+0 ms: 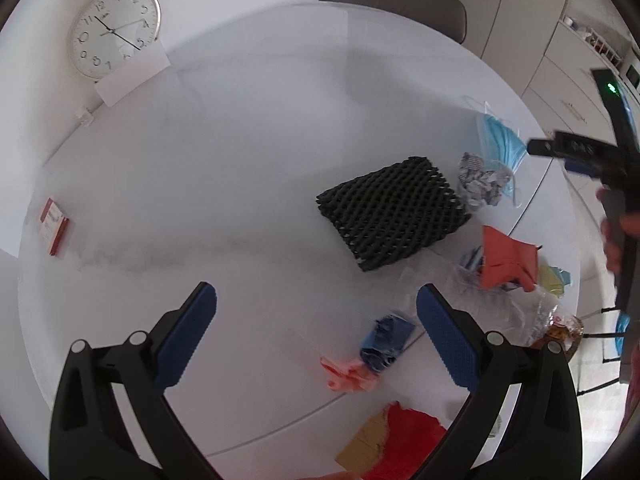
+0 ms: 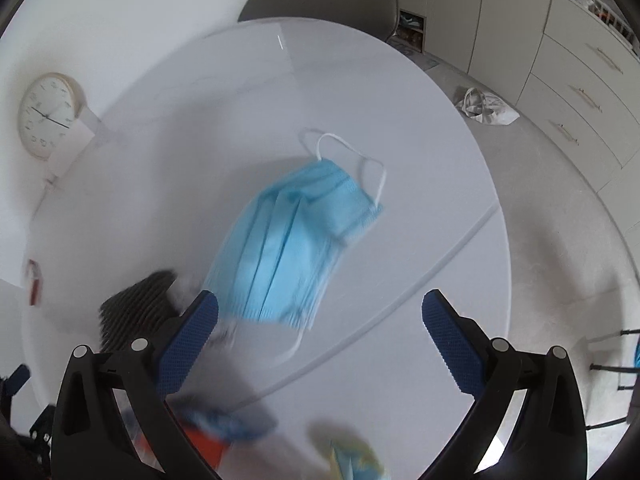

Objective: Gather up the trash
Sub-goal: 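Reach the right tool to the blue face mask and close on it, then grasp the black mesh pad with the left tool while the right lifts the mask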

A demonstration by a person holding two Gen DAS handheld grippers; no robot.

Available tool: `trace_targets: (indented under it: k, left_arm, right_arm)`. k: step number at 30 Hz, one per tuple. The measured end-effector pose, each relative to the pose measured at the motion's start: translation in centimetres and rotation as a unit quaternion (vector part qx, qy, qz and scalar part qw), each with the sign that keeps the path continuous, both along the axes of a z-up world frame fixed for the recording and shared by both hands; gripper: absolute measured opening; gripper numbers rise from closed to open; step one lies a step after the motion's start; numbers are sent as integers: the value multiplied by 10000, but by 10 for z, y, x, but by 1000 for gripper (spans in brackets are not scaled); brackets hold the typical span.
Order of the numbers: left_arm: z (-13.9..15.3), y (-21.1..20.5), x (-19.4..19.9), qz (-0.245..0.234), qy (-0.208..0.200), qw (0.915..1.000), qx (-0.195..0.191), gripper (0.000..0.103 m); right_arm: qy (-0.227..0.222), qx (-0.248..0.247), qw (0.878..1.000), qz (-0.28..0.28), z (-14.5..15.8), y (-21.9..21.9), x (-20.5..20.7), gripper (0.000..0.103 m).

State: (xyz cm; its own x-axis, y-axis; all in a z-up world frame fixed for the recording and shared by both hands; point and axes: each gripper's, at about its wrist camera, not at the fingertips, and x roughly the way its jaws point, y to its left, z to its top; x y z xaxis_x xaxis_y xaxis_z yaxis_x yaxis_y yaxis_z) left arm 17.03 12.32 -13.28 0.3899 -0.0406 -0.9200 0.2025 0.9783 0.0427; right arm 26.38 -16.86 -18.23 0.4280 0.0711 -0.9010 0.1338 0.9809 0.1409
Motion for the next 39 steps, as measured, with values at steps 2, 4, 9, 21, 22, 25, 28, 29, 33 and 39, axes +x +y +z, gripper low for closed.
trace_targets:
  k: [2,4,9,21,22,25,28,29,33,39]
  left_arm:
    - [-5,3,5,-94,55,9999,-37,96]
    - [-11,2,11,-294,144,9995,2,96]
    - [-14,-1,23,-817,114,9966,34,96]
    - [-26,-26,72,-2303,123,9730,24,96]
    - [-28,-28,77,-2358,147,9717,9,96]
    - [-39,-30,96,-2419,308,9698,-26,96]
    - [-51,-32,114,-2380,479,9700,-115,96]
    - [-55,-33,118,-2358,517,9703,-148,96]
    - [-65,-36,127,-2255,585,9719,-322,94]
    - [-74,-38,126,-2163,681,9719,-630,84]
  right_arm:
    - [46,-122,9994,318,-5,2,12,90]
    - [51,-212,9961,858,-7,5,19,84]
    - [87,-692,9764,2042,-7,8,30,84]
    - [508,-303,9680,2440,-34,7,40,17]
    - [437,-190,9704,2369,-29,3,36,14]
    - [290,-96,9743,2232,-18,-3,26,12]
    - [139,-75,9783,2065,-5,-9,12,11]
    - [79,-61,9801,1983,0,-10,6,11]
    - [-184,120,9851,1703,17,-17,-14,11]
    - [-415,454,9882,1406,37,-27,-25,11]
